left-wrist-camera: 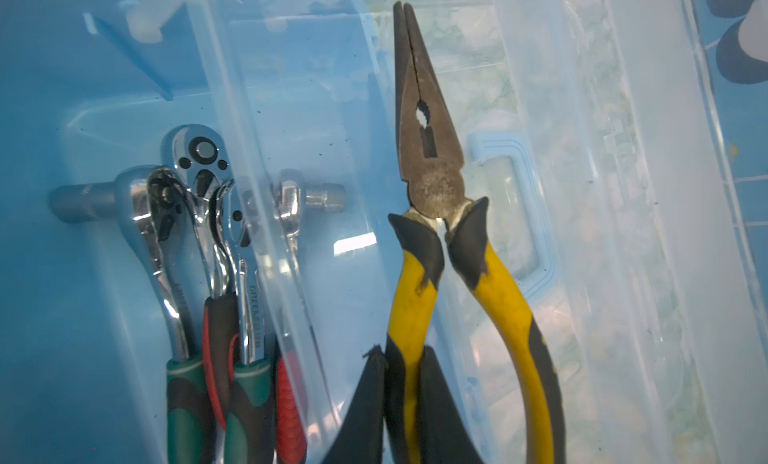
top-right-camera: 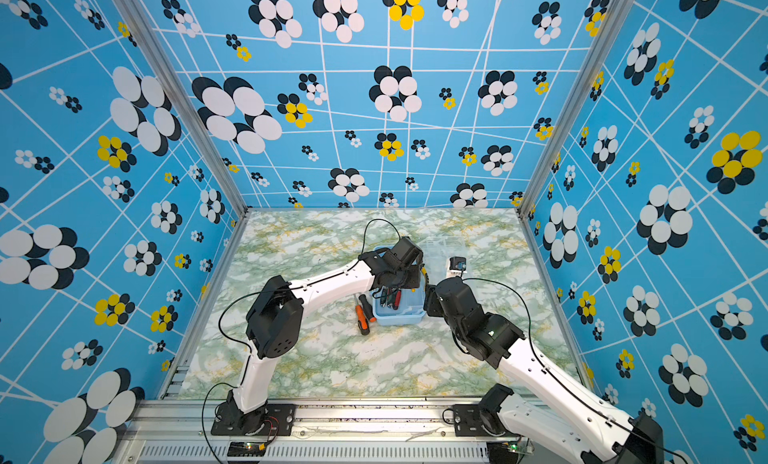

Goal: Pack the tool kit
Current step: 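Carry the pliers into the clear compartment with the left gripper, release, then grasp the orange screwdriver with the right gripper while the left gripper withdraws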

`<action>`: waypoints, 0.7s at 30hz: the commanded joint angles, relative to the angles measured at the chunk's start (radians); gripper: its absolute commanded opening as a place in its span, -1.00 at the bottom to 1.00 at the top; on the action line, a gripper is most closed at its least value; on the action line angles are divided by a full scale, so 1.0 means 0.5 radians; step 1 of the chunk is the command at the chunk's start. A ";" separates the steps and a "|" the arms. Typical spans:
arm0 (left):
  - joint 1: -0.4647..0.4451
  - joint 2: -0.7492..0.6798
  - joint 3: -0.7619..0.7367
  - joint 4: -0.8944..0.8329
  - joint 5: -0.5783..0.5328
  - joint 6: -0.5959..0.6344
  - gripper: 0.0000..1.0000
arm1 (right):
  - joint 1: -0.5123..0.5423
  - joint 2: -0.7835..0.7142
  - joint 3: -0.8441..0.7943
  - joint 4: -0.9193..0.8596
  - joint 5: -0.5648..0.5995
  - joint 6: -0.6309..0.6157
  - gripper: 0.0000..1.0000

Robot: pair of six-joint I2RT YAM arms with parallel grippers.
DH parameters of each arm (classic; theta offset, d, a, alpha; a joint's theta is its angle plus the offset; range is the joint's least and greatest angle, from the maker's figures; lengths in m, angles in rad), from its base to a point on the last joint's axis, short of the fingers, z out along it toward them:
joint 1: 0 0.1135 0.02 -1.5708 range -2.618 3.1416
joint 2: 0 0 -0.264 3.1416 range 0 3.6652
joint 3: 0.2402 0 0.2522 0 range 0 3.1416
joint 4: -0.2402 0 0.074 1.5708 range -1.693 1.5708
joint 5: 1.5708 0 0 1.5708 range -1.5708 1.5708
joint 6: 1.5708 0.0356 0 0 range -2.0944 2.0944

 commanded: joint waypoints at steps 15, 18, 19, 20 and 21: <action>0.050 -0.319 -0.226 0.083 -0.123 0.077 -0.22 | -0.013 0.083 0.144 0.000 -0.109 -0.076 0.35; 0.127 -0.599 -0.585 0.277 -0.124 0.051 -0.20 | -0.014 0.118 0.193 0.007 -0.159 -0.087 0.33; 0.157 -0.710 -0.715 0.361 -0.087 0.049 -0.19 | -0.012 0.140 0.200 0.031 -0.186 -0.088 0.32; 0.184 -0.794 -0.824 0.425 -0.060 0.044 -0.19 | -0.011 0.167 0.207 0.050 -0.218 -0.087 0.31; 0.215 -0.902 -0.951 0.492 -0.042 0.032 -0.19 | -0.005 0.211 0.227 0.060 -0.251 -0.083 0.29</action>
